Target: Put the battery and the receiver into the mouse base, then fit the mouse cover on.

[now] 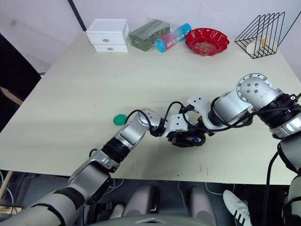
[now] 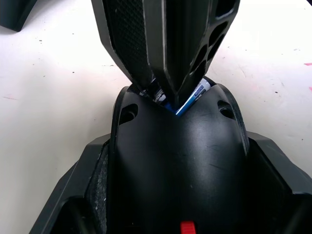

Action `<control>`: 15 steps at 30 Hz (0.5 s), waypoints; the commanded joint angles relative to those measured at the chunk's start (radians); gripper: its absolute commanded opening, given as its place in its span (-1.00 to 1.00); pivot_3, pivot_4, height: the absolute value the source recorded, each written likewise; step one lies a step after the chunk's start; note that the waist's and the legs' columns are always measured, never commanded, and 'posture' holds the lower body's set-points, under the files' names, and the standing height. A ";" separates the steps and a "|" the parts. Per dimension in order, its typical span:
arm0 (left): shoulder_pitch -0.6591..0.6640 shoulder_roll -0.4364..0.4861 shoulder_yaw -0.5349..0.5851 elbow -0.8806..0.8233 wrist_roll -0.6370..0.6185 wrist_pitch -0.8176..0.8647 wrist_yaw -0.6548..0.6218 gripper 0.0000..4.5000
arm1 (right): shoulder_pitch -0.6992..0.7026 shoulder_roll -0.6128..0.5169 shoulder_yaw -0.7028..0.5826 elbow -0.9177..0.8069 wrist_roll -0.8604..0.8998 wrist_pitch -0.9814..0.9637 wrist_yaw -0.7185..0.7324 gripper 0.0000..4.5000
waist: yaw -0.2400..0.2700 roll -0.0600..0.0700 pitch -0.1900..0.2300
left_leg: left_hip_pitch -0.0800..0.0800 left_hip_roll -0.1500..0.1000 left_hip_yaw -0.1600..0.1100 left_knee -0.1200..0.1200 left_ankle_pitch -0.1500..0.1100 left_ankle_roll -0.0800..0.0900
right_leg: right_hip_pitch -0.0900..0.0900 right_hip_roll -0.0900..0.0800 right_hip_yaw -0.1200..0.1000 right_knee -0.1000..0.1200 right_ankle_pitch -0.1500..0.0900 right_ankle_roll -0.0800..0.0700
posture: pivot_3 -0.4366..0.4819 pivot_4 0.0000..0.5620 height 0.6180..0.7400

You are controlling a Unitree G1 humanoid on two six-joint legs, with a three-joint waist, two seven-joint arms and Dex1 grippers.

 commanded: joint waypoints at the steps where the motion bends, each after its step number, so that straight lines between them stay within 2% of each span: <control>1: 0.030 0.003 -0.044 0.041 0.055 0.003 0.021 0.33 | -0.009 -0.027 -0.029 -0.030 0.002 -0.005 0.014 -0.56 | 0.000 0.000 0.000 | 0.000 0.000 0.000 0.000 0.000 0.000 | 0.000 0.000 0.000 0.000 0.000 0.000 | -0.05 -0.47 1.00; 15: 0.034 0.005 -0.044 0.034 0.054 0.014 0.021 0.33 | -0.051 -0.059 -0.032 -0.045 0.002 0.009 0.050 -0.56 | 0.000 0.001 0.000 | 0.000 0.000 0.000 -0.001 0.000 0.001 | 0.000 -0.001 -0.001 0.000 -0.001 -0.001 | -0.05 -0.47 1.00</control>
